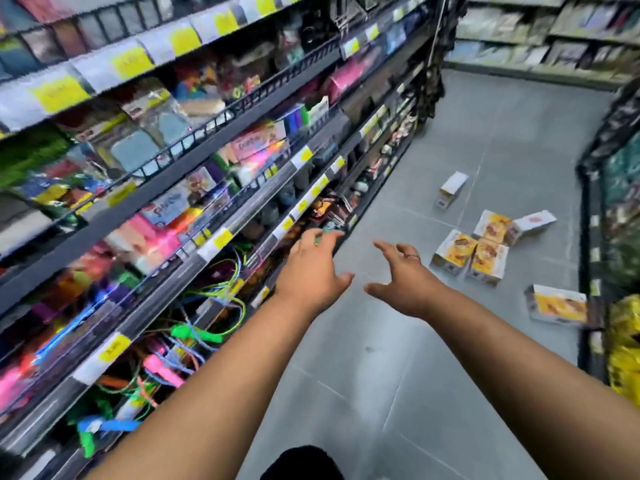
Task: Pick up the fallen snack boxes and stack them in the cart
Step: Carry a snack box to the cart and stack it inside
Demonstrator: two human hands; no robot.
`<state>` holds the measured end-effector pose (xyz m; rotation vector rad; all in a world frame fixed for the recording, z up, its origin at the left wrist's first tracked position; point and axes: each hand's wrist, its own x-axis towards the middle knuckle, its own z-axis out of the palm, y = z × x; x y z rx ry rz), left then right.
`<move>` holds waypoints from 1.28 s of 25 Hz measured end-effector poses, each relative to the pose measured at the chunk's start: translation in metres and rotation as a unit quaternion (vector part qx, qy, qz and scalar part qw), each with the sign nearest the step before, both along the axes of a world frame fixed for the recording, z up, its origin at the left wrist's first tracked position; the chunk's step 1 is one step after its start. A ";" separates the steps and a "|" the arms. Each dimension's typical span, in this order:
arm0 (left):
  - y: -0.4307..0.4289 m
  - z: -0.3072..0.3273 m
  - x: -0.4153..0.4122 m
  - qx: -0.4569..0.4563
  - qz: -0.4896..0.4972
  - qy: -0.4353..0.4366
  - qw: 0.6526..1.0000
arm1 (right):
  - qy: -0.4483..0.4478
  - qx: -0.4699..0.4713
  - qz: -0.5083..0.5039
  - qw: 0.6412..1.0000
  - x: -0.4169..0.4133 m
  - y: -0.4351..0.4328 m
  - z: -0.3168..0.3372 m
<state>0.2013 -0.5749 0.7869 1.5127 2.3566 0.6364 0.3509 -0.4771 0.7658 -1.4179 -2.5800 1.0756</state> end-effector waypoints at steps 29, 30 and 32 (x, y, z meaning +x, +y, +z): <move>0.710 -0.030 -0.014 -0.013 -0.264 -0.018 0.964 | 0.053 0.057 -0.354 0.932 0.047 0.614 -0.009; 0.732 -0.030 -0.016 -0.013 -0.252 -0.020 0.967 | 0.052 0.054 -0.349 0.934 0.047 0.637 -0.008; 0.773 -0.030 -0.020 -0.014 -0.224 -0.025 0.974 | 0.046 0.051 -0.330 0.942 0.044 0.683 -0.007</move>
